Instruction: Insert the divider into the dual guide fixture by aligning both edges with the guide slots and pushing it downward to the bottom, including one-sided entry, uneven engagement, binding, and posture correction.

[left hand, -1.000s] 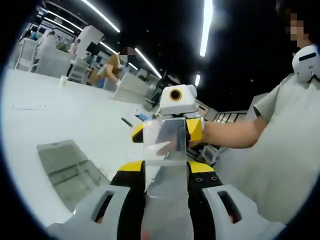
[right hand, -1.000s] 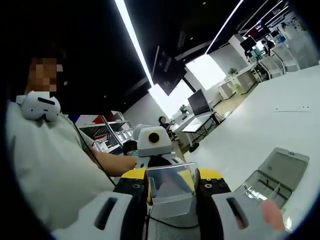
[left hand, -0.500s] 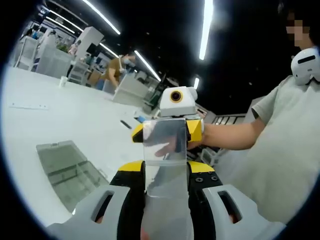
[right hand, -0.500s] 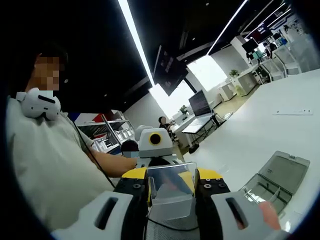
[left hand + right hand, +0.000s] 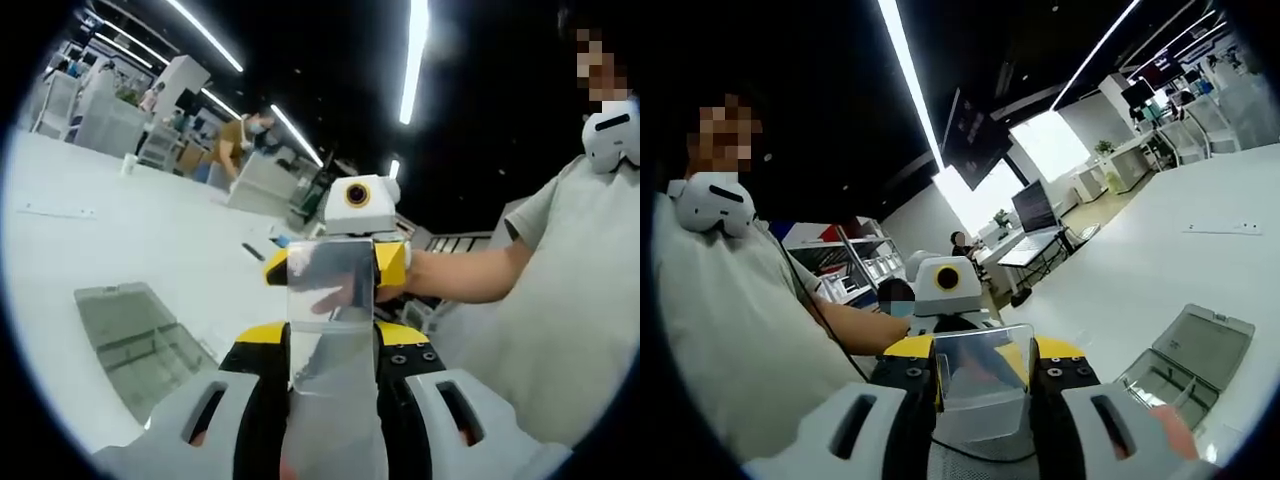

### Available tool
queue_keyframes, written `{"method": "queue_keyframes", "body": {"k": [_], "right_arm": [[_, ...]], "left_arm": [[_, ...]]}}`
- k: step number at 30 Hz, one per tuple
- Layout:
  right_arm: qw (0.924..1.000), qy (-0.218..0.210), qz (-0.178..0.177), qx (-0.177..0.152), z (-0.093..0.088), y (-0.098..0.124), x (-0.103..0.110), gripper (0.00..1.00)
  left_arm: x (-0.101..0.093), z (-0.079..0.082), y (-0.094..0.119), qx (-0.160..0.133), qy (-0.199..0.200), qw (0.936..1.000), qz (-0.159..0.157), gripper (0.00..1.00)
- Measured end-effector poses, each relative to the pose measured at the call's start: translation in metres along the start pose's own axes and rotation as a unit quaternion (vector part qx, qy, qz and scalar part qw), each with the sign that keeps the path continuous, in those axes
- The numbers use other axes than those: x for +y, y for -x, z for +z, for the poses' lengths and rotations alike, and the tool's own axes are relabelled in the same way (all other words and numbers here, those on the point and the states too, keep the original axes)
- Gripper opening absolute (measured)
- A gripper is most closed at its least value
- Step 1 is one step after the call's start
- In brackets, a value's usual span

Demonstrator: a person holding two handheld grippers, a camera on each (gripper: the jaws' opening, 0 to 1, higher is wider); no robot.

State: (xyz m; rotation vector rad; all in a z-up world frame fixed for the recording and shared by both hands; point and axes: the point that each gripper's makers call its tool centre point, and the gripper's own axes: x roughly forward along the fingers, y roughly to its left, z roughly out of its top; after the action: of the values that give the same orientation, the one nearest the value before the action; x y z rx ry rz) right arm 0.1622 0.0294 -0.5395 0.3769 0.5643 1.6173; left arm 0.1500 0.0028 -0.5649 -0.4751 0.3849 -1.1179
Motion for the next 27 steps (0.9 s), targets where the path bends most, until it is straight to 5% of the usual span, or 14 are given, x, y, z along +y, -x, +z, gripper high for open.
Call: {"method": "queue_keyframes", "body": {"k": [10, 13, 17, 27], "right_arm": [[0.9997, 0.005, -0.023, -0.001, 0.006, -0.006, -0.009, 0.32], [0.999, 0.008, -0.045, -0.002, 0.008, -0.007, -0.02, 0.32], [0.9975, 0.007, -0.07, 0.0, 0.007, -0.009, -0.031, 0.32], [0.9852, -0.016, -0.171, 0.003, 0.0, -0.014, -0.072, 0.32]], "left_arm": [[0.008, 0.005, 0.002, -0.01, -0.023, 0.9991, 0.033, 0.43], [0.015, 0.006, 0.005, -0.007, -0.054, 0.9964, 0.065, 0.47], [0.022, 0.005, 0.007, 0.0, -0.085, 0.9908, 0.105, 0.47], [0.051, -0.007, 0.009, 0.038, -0.136, 0.9629, 0.23, 0.41]]}}
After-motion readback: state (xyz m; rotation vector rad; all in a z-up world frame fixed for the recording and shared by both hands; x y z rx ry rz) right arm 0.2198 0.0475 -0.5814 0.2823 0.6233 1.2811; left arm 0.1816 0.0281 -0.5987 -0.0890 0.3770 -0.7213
